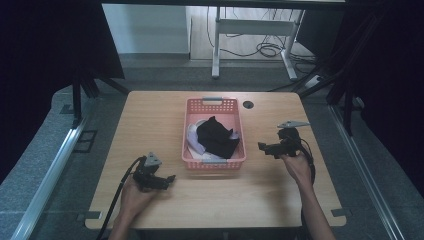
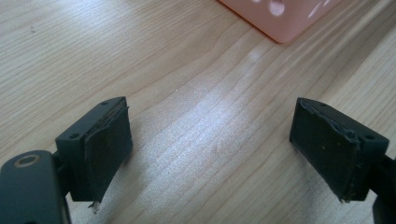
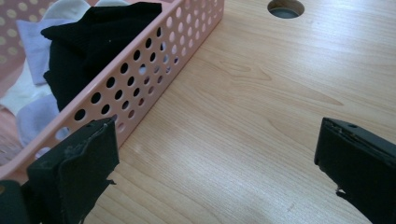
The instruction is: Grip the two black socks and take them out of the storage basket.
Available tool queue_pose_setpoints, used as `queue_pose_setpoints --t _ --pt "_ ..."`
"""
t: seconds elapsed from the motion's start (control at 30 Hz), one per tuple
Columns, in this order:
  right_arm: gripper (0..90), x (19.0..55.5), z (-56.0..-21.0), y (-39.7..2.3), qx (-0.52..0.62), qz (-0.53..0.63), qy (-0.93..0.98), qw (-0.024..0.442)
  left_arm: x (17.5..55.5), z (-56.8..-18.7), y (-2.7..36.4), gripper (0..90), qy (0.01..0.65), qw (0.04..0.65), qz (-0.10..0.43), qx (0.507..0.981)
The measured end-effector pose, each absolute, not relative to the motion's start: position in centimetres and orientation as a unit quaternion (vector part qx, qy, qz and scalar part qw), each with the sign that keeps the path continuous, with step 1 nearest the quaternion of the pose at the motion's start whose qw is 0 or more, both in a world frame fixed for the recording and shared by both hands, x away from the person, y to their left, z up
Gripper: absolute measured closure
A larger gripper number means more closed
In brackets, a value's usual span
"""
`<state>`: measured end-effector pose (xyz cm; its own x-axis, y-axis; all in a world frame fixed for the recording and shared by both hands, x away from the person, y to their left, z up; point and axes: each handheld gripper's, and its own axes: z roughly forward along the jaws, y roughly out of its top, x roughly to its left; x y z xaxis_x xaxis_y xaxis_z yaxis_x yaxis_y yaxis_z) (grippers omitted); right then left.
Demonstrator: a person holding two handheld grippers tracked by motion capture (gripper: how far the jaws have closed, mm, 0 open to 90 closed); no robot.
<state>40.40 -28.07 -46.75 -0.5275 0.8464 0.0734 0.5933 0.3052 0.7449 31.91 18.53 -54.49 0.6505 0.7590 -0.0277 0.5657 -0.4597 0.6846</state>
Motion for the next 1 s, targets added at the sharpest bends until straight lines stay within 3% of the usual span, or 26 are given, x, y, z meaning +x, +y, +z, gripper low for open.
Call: queue_pose_setpoints --t 1.0 --pt "0.0 41.0 -43.9 -23.4 0.405 0.391 0.816 0.133 31.9 -54.5 18.6 12.7 0.391 0.338 0.142 0.844"
